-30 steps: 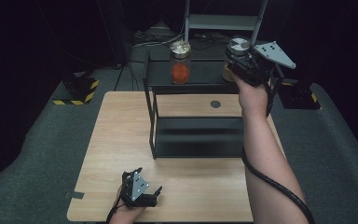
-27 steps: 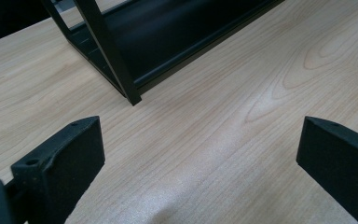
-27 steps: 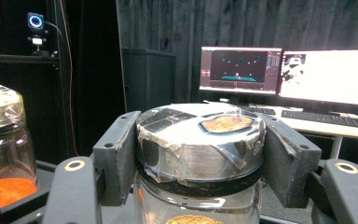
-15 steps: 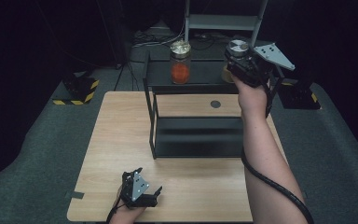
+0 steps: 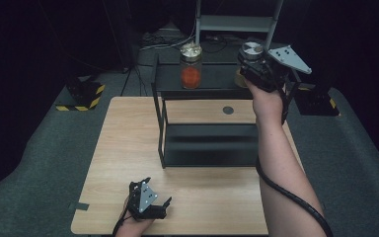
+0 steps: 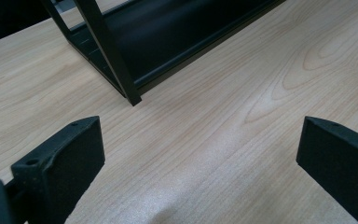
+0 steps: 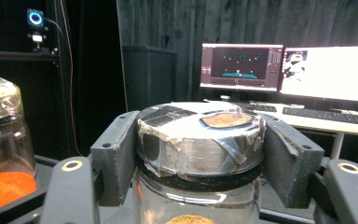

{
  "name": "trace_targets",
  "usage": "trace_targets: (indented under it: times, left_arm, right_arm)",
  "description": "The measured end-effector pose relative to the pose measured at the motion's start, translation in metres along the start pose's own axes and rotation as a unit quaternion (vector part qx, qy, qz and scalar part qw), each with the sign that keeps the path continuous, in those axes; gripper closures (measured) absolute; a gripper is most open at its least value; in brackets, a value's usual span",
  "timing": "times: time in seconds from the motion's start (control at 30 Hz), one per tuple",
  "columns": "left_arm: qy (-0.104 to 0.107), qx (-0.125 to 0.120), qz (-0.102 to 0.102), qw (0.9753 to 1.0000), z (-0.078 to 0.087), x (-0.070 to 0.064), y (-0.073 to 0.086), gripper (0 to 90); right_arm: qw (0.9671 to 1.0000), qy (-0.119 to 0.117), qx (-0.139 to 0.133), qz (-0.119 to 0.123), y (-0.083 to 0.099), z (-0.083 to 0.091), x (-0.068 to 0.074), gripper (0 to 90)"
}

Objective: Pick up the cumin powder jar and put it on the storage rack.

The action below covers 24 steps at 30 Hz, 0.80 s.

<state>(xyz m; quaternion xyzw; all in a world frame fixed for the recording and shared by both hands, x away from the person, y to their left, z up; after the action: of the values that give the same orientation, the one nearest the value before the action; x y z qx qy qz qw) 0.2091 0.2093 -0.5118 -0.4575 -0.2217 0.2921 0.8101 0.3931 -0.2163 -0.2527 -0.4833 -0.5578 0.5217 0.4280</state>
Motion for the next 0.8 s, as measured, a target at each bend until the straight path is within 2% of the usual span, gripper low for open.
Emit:
trace_targets:
  times: [0.27,0.4,0.53,0.63,0.8]
  left_arm:
    - [0.001,-0.001,0.001,1.0000,0.0004,0.0004,0.0002,1.1]
    - [0.001,0.000,0.000,1.0000,0.0003,0.0003,0.0001,1.1]
    - [0.001,0.000,-0.001,1.0000,0.0003,0.0002,0.0002,1.1]
    - [0.001,0.001,-0.001,1.0000,0.0000,0.0002,-0.0001,1.1]
    - [0.002,0.002,0.000,1.0000,0.0000,0.0008,-0.0004,1.1]
  right_arm:
    - [0.9999,-0.006,0.013,-0.001,0.0000,-0.0014,-0.0034,17.7]
    - [0.9999,0.001,0.013,-0.004,0.0009,-0.0009,-0.0020,7.2]
    - [0.9999,0.006,0.014,-0.007,0.0007,0.0001,-0.0010,1.0]
    - [0.9999,-0.001,0.016,-0.006,0.0009,0.0003,-0.0027,0.0]
    - [0.9998,0.001,0.019,-0.001,0.0019,0.0043,-0.0027,0.0]
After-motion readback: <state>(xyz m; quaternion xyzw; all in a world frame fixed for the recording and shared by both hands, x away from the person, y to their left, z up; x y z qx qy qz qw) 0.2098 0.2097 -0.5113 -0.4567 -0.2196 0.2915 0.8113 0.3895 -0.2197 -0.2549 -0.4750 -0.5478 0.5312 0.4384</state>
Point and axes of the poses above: each handheld gripper's, and its own axes: z roughly backward along the jaws, y roughly out of its underside, x roughly to its left, the point moved 4 cm from there along -z, roughly forward along the jaws, and after that the axes turned 13 degrees about y, right-handed, at the moved point
